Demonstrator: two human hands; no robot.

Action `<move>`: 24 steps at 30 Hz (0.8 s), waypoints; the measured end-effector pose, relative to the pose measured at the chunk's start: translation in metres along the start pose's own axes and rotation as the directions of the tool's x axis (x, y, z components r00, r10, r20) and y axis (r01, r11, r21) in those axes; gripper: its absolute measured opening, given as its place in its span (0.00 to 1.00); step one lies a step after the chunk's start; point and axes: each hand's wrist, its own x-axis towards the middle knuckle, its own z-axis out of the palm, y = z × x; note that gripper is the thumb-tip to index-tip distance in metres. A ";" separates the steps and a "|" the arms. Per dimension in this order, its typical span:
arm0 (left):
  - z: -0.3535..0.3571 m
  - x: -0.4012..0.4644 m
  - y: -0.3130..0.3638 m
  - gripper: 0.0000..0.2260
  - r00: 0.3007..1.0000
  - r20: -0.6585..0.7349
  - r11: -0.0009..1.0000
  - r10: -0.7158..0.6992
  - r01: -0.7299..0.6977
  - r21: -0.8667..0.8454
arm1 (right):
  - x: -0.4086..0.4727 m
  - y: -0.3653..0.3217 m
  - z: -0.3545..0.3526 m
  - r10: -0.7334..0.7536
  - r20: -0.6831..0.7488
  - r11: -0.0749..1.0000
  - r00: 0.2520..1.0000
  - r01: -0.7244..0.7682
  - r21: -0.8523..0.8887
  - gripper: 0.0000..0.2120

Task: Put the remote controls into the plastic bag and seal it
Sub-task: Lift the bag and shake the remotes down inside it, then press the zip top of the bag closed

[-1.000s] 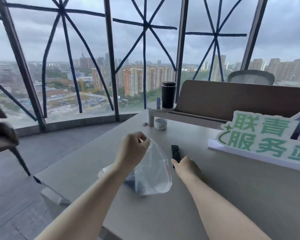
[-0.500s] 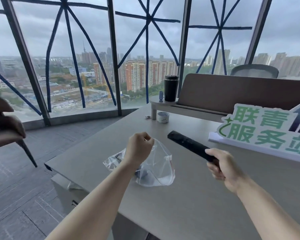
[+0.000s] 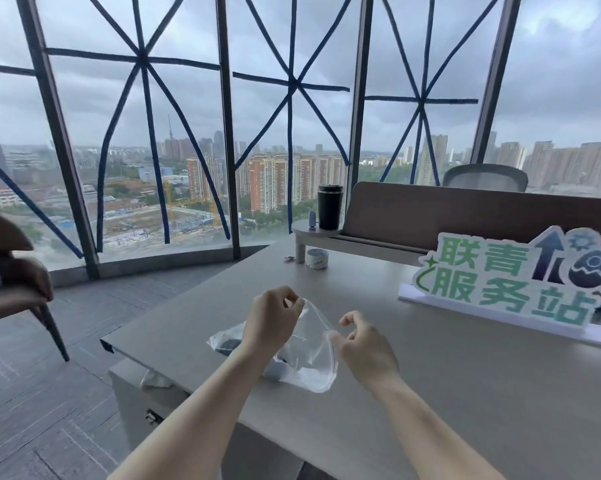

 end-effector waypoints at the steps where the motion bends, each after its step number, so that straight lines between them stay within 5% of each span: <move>1: -0.001 -0.002 -0.001 0.06 1.000 0.015 1.000 0.008 -0.008 0.003 | 0.001 0.004 0.002 0.014 0.071 1.000 0.997 -0.012 -0.027 0.20; 3: 0.000 -0.008 -0.003 0.06 0.998 0.052 0.999 0.033 -0.033 0.003 | 0.003 0.008 0.009 0.027 0.162 0.998 0.986 -0.019 -0.055 0.25; 4: 0.000 -0.010 -0.004 0.06 0.996 0.072 0.999 0.052 -0.053 0.007 | 0.004 0.008 0.013 0.022 0.156 0.999 0.987 -0.014 -0.050 0.20; 7: -0.003 -0.013 -0.005 0.06 0.979 0.185 0.993 0.082 -0.097 0.073 | 0.012 0.009 0.016 -0.012 -0.011 1.000 1.000 0.012 0.003 0.11; 11: -0.014 -0.024 -0.011 0.23 0.821 0.561 0.939 -0.105 -0.104 0.327 | 0.016 -0.003 -0.004 0.078 -0.067 0.974 0.995 -0.062 0.217 0.11; 15: -0.025 -0.029 0.002 0.18 0.870 0.480 0.879 -0.112 -0.139 0.457 | 0.019 -0.014 -0.038 0.223 -0.064 0.823 0.973 -0.153 0.546 0.13; 19: -0.040 -0.013 0.034 0.14 0.952 0.269 0.989 -0.145 0.127 0.081 | 0.012 -0.027 -0.088 0.202 -0.113 0.779 0.973 -0.090 0.620 0.11; 24: -0.071 0.007 0.107 0.06 0.965 0.256 0.896 -0.054 0.160 -0.413 | -0.010 -0.050 -0.163 0.089 -0.203 0.810 0.975 0.047 0.585 0.11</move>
